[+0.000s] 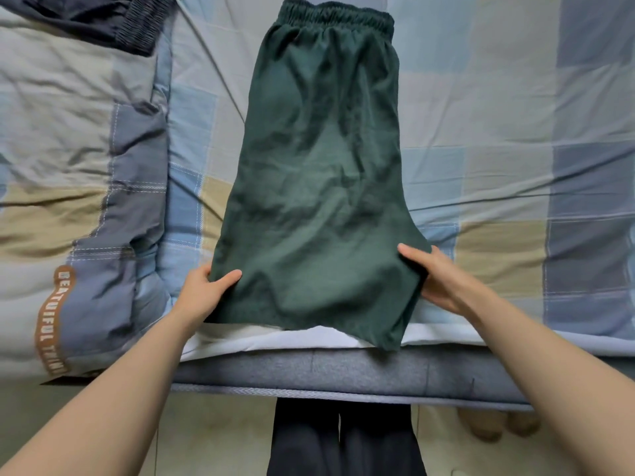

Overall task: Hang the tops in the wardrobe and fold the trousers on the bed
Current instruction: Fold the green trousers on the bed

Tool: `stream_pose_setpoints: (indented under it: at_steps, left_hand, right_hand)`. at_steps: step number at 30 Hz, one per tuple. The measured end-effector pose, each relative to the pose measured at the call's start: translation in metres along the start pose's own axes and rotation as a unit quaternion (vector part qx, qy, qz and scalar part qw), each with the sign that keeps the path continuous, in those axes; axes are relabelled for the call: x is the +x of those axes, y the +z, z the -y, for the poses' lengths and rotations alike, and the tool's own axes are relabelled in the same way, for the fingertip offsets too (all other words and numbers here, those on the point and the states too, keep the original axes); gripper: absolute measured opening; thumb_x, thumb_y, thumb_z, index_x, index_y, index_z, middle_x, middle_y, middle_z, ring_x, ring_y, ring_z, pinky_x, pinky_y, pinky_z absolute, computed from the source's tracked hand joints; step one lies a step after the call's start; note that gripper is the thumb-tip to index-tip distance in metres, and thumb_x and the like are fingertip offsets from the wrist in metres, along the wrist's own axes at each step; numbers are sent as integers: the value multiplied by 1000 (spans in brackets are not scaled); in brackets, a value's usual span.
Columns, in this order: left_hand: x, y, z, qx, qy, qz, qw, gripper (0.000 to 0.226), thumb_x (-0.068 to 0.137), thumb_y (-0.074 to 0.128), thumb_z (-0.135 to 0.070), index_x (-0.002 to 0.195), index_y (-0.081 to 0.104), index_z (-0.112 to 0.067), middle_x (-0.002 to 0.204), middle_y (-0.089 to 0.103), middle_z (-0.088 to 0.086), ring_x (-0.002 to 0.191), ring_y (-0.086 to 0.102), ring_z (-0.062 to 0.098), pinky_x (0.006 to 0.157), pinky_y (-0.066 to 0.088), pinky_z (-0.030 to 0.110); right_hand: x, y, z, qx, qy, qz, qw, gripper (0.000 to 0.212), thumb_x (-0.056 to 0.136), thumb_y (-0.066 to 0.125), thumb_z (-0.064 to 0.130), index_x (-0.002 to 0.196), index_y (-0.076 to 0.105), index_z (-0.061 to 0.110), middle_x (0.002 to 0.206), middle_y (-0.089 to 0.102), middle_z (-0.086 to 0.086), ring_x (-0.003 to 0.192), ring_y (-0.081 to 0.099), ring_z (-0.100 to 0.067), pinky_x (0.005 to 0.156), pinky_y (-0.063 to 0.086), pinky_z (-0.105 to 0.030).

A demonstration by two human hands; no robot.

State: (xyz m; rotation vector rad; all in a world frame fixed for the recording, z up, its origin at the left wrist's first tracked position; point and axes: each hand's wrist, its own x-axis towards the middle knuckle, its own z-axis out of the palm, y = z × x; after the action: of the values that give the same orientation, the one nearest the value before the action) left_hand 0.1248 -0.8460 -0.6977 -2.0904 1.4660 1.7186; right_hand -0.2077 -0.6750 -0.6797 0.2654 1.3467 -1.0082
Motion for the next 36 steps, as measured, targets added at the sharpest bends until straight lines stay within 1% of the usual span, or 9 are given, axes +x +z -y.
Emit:
stream_pose_setpoints:
  at_steps: [5, 10, 12, 15, 19, 22, 26, 32, 36]
  left_hand:
    - [-15, -10, 17, -36, -71, 45, 996, 27, 83, 75, -15, 108, 68, -10, 97, 74, 2, 93, 70, 19, 80, 53, 30]
    - [-13, -15, 29, -57, -121, 93, 987, 38, 82, 75, -13, 118, 63, -6, 113, 72, 9, 105, 68, 27, 93, 54, 40]
    - [-11, -5, 28, 177, -50, 18, 983, 43, 76, 80, -15, 114, 60, -9, 115, 68, 13, 104, 64, 31, 93, 51, 44]
    - [-29, 36, 11, 446, 128, -187, 866, 61, 70, 66, 1, 127, 49, -14, 118, 53, 18, 101, 51, 40, 84, 43, 50]
    - [-56, 109, -15, 476, 356, -123, 795, 74, 63, 48, -7, 135, 49, -23, 119, 49, 10, 97, 49, 35, 79, 39, 45]
    - [-69, 166, -35, 418, 360, 62, 832, 62, 72, 61, -9, 132, 50, -18, 119, 52, 5, 102, 52, 33, 79, 47, 42]
    - [-77, 214, -59, 339, 233, 206, 888, 59, 94, 55, -27, 146, 31, -16, 133, 42, 6, 121, 46, 30, 96, 43, 45]
    - [-78, 228, -76, 251, 109, 162, 948, 63, 77, 68, -59, 120, 41, -22, 121, 53, -2, 110, 55, 26, 82, 47, 41]
    - [-71, 220, -68, 171, 31, 123, 977, 43, 75, 71, -42, 107, 50, -21, 108, 65, 3, 103, 59, 29, 80, 50, 40]
  right_hand:
    - [-22, 1, -58, -228, 26, 5, 973, 40, 80, 74, 11, 118, 62, 10, 116, 69, -5, 98, 67, -13, 82, 54, -26]
    - [-37, -14, -83, -194, 58, -23, 979, 22, 88, 62, -1, 106, 57, 10, 96, 72, -9, 74, 71, -21, 58, 54, -26]
    - [-41, -21, -87, -350, 120, -27, 929, 10, 93, 57, 9, 101, 53, 13, 78, 67, -4, 62, 67, -19, 48, 45, -22]
    - [-33, -36, -74, -521, 189, -40, 831, 11, 89, 62, 17, 85, 54, 11, 72, 65, -7, 56, 58, -21, 45, 41, -22]
    - [-13, -45, -19, -676, 43, -173, 715, 17, 91, 54, 20, 96, 62, 6, 96, 70, -18, 83, 64, -33, 65, 46, -33]
    - [9, -38, 17, -613, -147, -235, 740, 29, 91, 57, 23, 114, 56, 5, 107, 64, -13, 102, 59, -32, 82, 44, -36]
    - [30, -23, 48, -582, -73, -112, 802, 26, 88, 65, 34, 96, 56, 11, 84, 57, -5, 80, 53, -21, 68, 37, -29]
    - [17, 20, 59, -571, 34, -11, 820, 31, 91, 58, 26, 75, 35, 14, 60, 60, -15, 58, 54, -28, 45, 38, -26]
    - [16, 57, 43, -468, 27, -35, 882, 29, 93, 56, 27, 76, 36, 16, 50, 59, -8, 53, 62, -24, 45, 39, -24]
